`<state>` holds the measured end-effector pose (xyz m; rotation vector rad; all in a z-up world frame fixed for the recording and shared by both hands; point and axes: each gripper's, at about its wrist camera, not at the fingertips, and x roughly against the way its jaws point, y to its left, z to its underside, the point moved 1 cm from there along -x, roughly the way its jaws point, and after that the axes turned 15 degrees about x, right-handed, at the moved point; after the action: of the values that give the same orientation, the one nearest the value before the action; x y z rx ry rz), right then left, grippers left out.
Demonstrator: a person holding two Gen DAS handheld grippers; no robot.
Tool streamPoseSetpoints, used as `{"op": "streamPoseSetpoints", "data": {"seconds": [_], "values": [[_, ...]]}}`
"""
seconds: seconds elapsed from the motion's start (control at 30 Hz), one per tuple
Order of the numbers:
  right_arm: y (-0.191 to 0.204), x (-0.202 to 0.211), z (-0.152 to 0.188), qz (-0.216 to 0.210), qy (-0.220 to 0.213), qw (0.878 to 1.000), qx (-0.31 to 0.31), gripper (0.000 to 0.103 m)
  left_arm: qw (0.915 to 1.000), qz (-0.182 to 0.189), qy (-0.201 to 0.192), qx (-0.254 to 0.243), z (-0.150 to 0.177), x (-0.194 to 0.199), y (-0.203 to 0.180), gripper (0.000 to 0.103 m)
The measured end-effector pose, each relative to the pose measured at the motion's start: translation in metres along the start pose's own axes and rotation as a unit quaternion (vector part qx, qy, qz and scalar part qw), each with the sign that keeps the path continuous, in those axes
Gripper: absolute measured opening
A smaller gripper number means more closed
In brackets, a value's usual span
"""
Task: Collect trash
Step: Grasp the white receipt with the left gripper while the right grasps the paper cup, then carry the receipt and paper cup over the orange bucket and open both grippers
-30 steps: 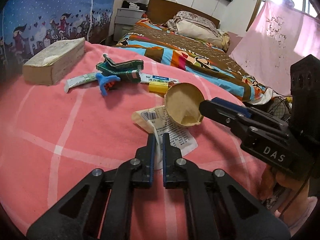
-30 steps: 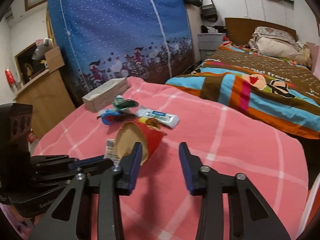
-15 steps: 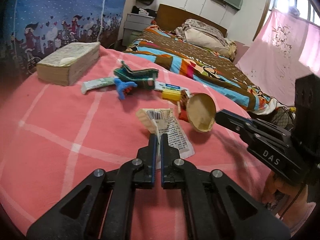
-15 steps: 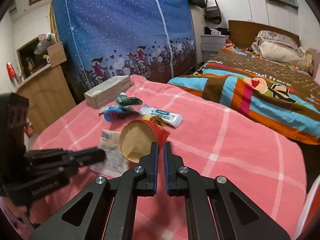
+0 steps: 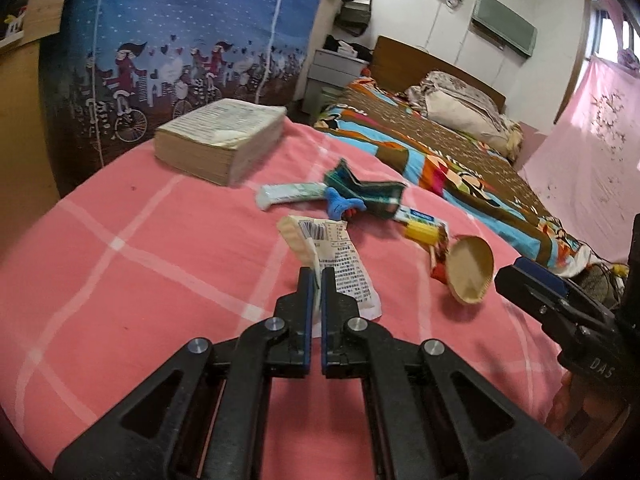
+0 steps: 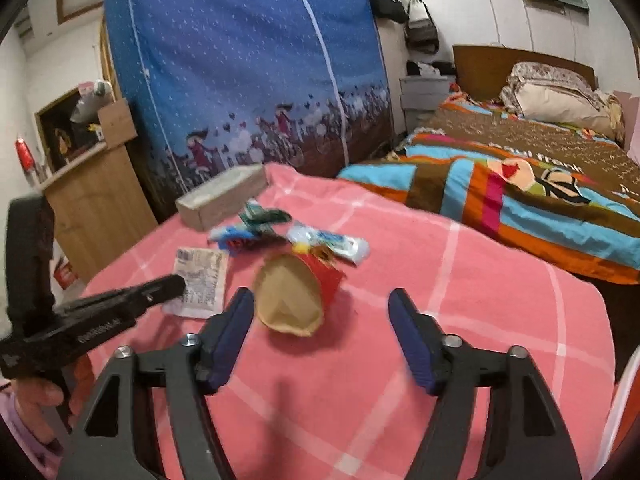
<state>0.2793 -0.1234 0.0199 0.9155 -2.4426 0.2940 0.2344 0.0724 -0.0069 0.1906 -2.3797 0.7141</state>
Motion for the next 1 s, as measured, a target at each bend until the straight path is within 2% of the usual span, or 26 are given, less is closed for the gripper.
{"op": "streamPoseSetpoints", "data": {"seconds": [0.2,0.47,0.53,0.63,0.77,1.0], "values": [[0.011,-0.023,-0.010,0.006,0.024,0.999,0.020,0.070,0.9999,-0.004,-0.001,0.015,-0.004,-0.001,0.007,0.006],[0.017,-0.041,-0.010,0.013,0.056,0.998,0.032,0.068,0.9999,0.004,-0.004,0.010,0.001,0.001,0.002,0.006],[0.017,-0.037,-0.009,0.016,0.050,0.998,0.029,0.053,0.9999,0.008,-0.008,0.005,0.001,0.003,0.000,0.006],[0.016,-0.031,-0.006,0.016,0.043,0.999,0.026,0.048,0.9997,0.017,-0.018,-0.009,0.005,0.009,-0.006,0.006],[0.018,-0.021,-0.002,0.016,0.031,0.999,0.031,0.045,0.9985,0.029,-0.037,-0.030,0.009,0.018,-0.014,0.006],[0.018,0.024,0.005,0.036,-0.064,0.997,0.034,0.046,0.9917,0.072,-0.089,-0.060,0.017,0.041,-0.027,0.006]]}}
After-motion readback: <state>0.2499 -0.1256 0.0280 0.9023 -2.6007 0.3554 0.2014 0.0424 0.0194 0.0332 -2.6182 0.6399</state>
